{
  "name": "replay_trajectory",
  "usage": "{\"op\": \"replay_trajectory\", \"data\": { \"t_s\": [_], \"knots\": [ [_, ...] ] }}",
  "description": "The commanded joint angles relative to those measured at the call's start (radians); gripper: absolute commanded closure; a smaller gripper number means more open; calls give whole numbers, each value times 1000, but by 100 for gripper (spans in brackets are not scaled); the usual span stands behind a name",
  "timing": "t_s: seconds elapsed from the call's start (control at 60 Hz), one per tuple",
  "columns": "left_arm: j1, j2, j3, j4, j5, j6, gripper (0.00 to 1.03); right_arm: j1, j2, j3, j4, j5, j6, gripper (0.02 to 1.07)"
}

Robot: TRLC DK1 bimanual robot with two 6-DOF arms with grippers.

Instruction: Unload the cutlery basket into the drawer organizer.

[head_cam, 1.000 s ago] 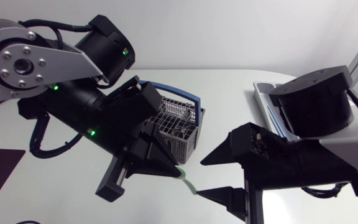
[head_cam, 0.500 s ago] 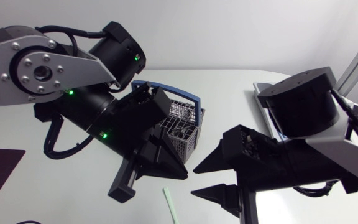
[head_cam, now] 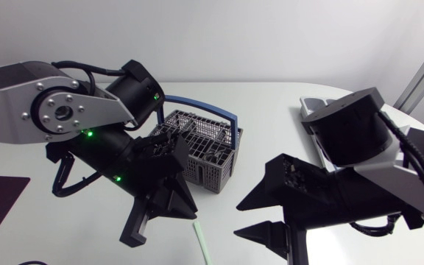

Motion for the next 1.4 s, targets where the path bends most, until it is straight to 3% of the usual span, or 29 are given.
{"op": "replay_trajectory", "data": {
  "t_s": [0.0, 0.117, 0.267, 0.383, 0.717, 1.05, 1.383],
  "knots": [
    [5, -21, -43, -6, -11, 94, 77, -11, -2, -28, -23, 12, -18, 46],
    [-6, -30, -80, -3, -45, 192, 72, -34, -2, -42, -45, 14, -39, 45],
    [-7, -27, -110, 2, -72, 327, 64, -97, -19, -60, -68, 14, -70, 33],
    [-15, -9, -130, 14, -85, 419, 60, -147, -33, -71, -88, 5, -91, 32],
    [-108, 92, -175, 81, -181, 647, 42, -183, -65, -108, -97, 5, -93, 27],
    [-193, 247, -113, 104, -246, 744, 34, -256, -96, -129, -131, -12, -130, 24],
    [-222, 401, 2, 92, -269, 802, 34, -292, -93, -133, -134, -23, -157, 24]
  ]
}}
